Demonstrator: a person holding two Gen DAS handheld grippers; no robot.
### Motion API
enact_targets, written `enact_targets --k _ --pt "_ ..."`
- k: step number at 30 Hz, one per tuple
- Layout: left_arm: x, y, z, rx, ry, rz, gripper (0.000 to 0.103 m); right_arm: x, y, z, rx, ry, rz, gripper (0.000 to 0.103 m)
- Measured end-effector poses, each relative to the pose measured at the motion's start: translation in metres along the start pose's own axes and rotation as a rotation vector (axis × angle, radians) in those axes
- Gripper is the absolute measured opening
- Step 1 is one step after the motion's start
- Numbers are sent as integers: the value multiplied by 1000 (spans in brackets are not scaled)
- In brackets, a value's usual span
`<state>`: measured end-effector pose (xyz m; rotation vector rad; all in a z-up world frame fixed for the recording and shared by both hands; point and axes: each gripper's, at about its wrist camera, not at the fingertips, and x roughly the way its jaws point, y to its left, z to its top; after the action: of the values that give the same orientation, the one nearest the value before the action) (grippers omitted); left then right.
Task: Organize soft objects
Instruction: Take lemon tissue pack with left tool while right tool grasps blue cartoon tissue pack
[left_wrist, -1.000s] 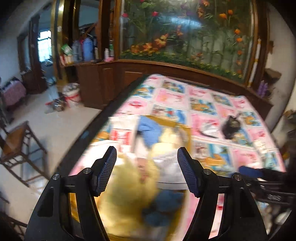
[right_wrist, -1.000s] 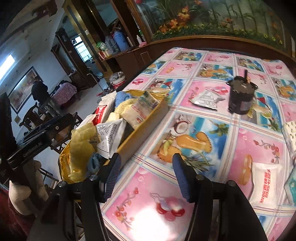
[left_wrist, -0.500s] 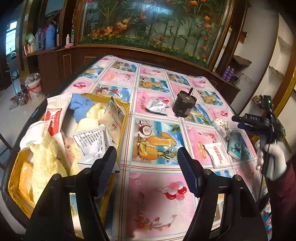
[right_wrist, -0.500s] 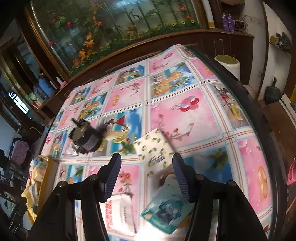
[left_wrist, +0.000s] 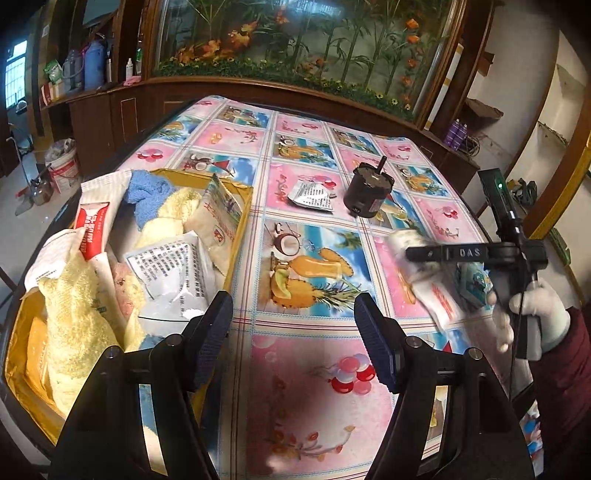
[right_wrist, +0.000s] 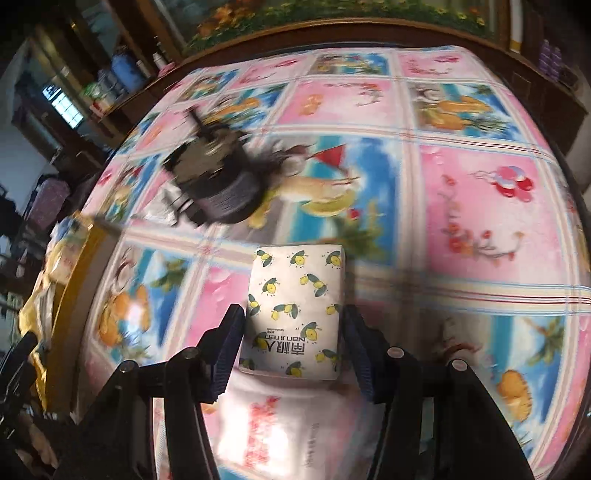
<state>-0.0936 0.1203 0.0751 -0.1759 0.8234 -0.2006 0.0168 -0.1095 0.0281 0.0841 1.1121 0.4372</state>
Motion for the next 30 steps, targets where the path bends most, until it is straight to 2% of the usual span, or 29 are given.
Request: enact_targets --k 1,2,6,10,14,17,21,23,28,30 --pt "1 -1 -1 3 4 -5 69 -1 11 -5 -28 17 82 54" --pt "2 -1 -1 5 7 -12 69 -4 17 -8 -37 18 125 55" --pt "5 -2 -2 -3 27 -44 69 -43 7 -18 34 -89 148 56" --pt "19 -7 -3 -31 84 -123 69 -90 -27 -35 84 -212 -11 61" --pt "42 -17 -2 -86 156 -170 69 -116 -67 -58 174 -255 -78 63" --pt "63 -25 3 -112 193 -151 69 -116 -87 -62 213 -254 -120 63" --pt "94 -37 9 -102 262 -85 69 -109 -102 -69 251 -241 -122 63" --pt "101 -46 14 -69 247 -54 69 -102 -104 -71 271 -231 -104 63" --pt "113 -58 21 -45 259 -31 70 -83 -96 -70 312 -207 -91 63" --pt "115 -64 20 -13 255 -6 73 -79 -90 -69 320 -211 -111 65"
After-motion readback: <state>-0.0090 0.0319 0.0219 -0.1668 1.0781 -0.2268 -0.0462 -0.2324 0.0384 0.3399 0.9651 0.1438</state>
